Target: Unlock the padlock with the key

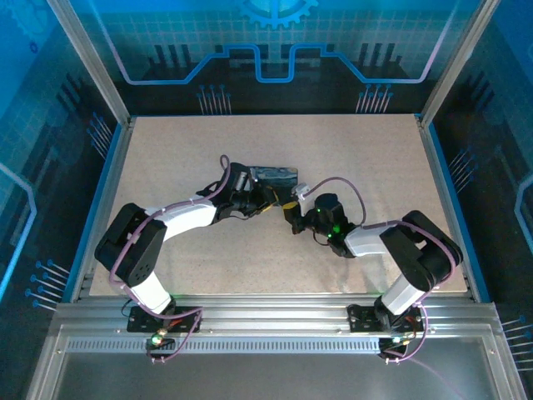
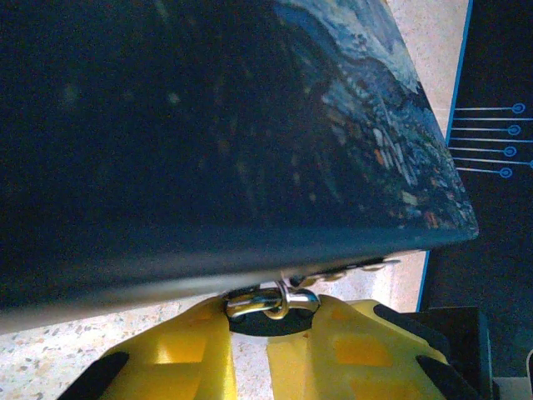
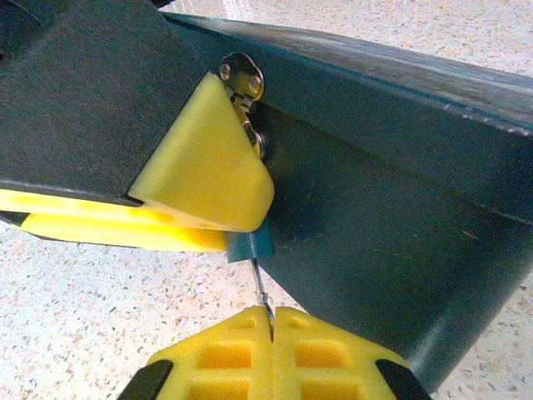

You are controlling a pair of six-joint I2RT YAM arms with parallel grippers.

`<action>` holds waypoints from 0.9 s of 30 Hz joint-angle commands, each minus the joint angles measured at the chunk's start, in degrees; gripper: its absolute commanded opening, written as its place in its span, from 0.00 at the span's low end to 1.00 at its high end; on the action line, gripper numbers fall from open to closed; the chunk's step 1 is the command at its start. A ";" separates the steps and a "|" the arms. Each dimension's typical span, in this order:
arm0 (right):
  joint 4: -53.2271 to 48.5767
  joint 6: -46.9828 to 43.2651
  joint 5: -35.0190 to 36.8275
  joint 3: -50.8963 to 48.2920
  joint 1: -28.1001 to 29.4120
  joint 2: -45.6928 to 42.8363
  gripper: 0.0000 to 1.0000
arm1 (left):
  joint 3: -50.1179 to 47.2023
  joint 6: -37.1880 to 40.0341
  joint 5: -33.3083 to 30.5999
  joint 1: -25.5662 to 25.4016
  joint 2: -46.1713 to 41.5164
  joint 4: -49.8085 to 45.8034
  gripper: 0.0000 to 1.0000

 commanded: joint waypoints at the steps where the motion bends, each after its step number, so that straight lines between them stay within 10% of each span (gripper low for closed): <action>1: 8.35 -1.48 -1.20 3.10 1.36 1.48 0.00 | 0.58 -1.38 6.54 -1.80 -2.00 -0.66 0.07; 27: 13.14 1.04 -12.60 5.12 -3.48 5.23 0.00 | 1.55 -1.01 7.19 -1.82 -2.71 -2.11 0.07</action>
